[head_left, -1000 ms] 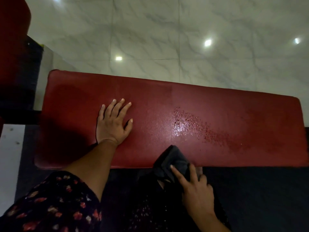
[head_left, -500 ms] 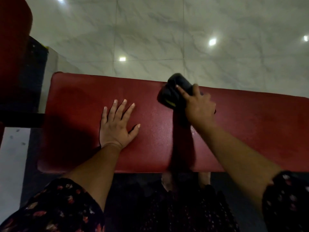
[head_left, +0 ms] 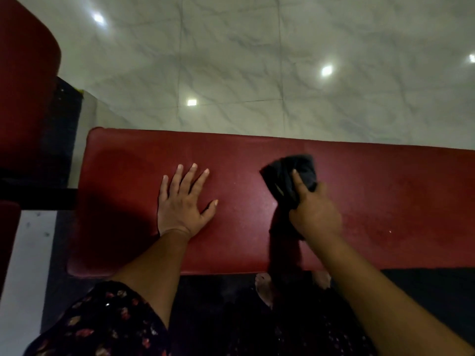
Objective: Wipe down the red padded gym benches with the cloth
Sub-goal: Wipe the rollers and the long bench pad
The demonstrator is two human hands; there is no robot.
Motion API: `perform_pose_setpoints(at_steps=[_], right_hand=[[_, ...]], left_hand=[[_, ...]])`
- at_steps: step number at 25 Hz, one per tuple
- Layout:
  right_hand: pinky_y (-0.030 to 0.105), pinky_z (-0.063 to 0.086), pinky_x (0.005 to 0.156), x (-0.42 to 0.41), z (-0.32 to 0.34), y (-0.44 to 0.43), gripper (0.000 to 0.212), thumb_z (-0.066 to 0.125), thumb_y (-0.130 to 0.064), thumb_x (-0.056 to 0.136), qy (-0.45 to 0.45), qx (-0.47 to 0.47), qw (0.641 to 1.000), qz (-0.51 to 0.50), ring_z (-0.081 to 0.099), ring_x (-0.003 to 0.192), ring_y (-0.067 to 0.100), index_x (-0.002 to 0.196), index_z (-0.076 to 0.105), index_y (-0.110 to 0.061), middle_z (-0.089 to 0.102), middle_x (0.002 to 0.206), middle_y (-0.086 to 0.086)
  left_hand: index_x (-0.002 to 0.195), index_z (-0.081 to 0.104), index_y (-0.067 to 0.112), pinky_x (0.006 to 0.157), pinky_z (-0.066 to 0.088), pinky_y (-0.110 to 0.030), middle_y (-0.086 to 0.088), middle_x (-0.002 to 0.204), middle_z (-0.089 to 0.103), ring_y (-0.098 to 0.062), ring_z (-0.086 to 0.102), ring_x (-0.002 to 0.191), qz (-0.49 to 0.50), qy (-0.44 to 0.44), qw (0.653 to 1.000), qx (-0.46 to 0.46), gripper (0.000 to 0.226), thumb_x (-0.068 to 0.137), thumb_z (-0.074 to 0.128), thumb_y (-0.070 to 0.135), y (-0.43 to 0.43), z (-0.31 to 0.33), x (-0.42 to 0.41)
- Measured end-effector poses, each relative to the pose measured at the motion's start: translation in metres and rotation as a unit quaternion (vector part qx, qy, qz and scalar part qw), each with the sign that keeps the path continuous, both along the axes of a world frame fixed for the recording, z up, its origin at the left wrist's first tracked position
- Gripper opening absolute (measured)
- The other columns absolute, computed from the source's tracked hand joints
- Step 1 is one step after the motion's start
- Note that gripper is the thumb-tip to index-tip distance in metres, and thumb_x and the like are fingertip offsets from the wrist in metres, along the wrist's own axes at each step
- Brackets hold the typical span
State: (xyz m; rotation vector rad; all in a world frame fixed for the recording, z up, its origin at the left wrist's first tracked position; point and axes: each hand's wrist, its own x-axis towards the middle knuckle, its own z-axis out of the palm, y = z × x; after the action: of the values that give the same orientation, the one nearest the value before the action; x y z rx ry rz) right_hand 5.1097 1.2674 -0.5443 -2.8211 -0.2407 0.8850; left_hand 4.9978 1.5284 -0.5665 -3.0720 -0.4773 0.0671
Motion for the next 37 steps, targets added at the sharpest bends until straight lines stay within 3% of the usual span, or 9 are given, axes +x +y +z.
perform_pose_setpoints(at_steps=[7,9,12,16,19,22,24,30,37], right_hand=[[0.041,0.054,0.071,-0.124,-0.003,-0.085,0.097,0.057,-0.036,0.087,0.003,-0.019,0.999,0.039,0.054,0.090,0.030,0.141,-0.020,-0.058,0.031,0.139,0.006],[0.038,0.052,0.058,-0.147,0.000,-0.102,0.101,0.063,-0.034,0.082,0.032,-0.025,0.999,0.035,0.057,0.087,0.032,0.144,-0.013,-0.058,0.038,0.140,0.010],[0.038,0.049,0.044,-0.160,0.000,-0.123,0.111,0.081,-0.032,0.063,0.066,-0.029,0.997,0.009,0.060,0.073,0.037,0.148,0.012,-0.055,0.051,0.132,0.017],[0.041,0.053,0.067,-0.160,-0.008,-0.135,0.098,0.061,-0.057,0.083,0.032,-0.028,0.998,0.053,0.057,0.099,0.033,0.138,-0.020,-0.063,0.030,0.151,0.013],[0.041,0.054,0.059,-0.155,-0.010,-0.135,0.098,0.066,-0.063,0.077,0.003,-0.011,1.000,0.021,0.059,0.090,0.033,0.142,-0.007,-0.063,0.041,0.144,0.014],[0.040,0.050,0.046,-0.136,-0.015,-0.132,0.093,0.081,-0.046,0.070,-0.035,0.000,0.999,0.015,0.058,0.073,0.036,0.146,0.027,-0.052,0.052,0.126,0.017],[0.041,0.050,0.046,-0.114,-0.017,-0.122,0.083,0.078,-0.042,0.074,-0.063,0.000,0.998,0.021,0.056,0.071,0.037,0.144,0.033,-0.049,0.052,0.127,0.017],[0.032,0.035,0.051,-0.007,-0.024,-0.076,0.067,0.061,-0.043,0.091,-0.087,-0.030,0.995,0.046,0.055,0.082,0.036,0.148,0.025,-0.051,0.045,0.134,0.014],[0.039,0.038,0.064,0.115,-0.029,-0.028,0.064,0.054,-0.041,0.095,-0.096,-0.019,0.993,0.069,0.052,0.101,0.038,0.150,0.021,-0.049,0.037,0.132,0.010]], left_hand=[[0.140,0.050,0.027,0.121,0.011,-0.047,-0.001,0.151,0.043,-0.024,0.025,0.147,0.019,0.007,0.999,-0.047,0.068,0.081,0.042,0.060,-0.003,0.013,0.002],[0.134,0.056,0.025,0.120,0.015,-0.051,-0.002,0.144,0.049,-0.025,0.033,0.143,0.047,-0.026,0.992,-0.111,0.062,0.079,0.047,0.053,-0.008,0.023,0.005],[0.138,0.053,0.026,0.121,0.013,-0.052,-0.004,0.144,0.048,-0.027,0.035,0.141,0.010,-0.051,0.995,-0.080,0.062,0.082,0.045,0.053,-0.036,0.026,0.025],[0.148,0.041,0.030,0.120,0.006,-0.050,-0.002,0.157,0.035,-0.026,0.024,0.147,-0.046,-0.018,0.994,-0.095,0.064,0.090,0.031,0.055,-0.097,-0.002,0.089],[0.152,0.033,0.032,0.121,0.007,-0.049,0.000,0.160,0.029,-0.023,0.019,0.150,-0.047,0.022,0.996,-0.072,0.061,0.094,0.023,0.050,-0.120,-0.032,0.101],[0.152,0.034,0.031,0.120,0.008,-0.048,0.000,0.159,0.031,-0.023,0.020,0.149,-0.042,0.001,0.998,-0.052,0.059,0.095,0.032,0.048,-0.119,-0.047,0.100],[0.151,0.037,0.030,0.120,0.011,-0.049,0.000,0.157,0.035,-0.024,0.024,0.148,-0.048,-0.025,0.997,-0.049,0.059,0.094,0.036,0.048,-0.117,-0.048,0.101],[0.150,0.038,0.028,0.118,0.017,-0.052,-0.001,0.156,0.037,-0.025,0.027,0.146,-0.048,-0.039,0.997,-0.050,0.060,0.093,0.041,0.046,-0.118,-0.053,0.101],[0.151,0.036,0.028,0.118,0.018,-0.052,-0.002,0.156,0.036,-0.026,0.027,0.146,-0.047,-0.042,0.998,-0.030,0.061,0.094,0.040,0.047,-0.117,-0.055,0.100]])
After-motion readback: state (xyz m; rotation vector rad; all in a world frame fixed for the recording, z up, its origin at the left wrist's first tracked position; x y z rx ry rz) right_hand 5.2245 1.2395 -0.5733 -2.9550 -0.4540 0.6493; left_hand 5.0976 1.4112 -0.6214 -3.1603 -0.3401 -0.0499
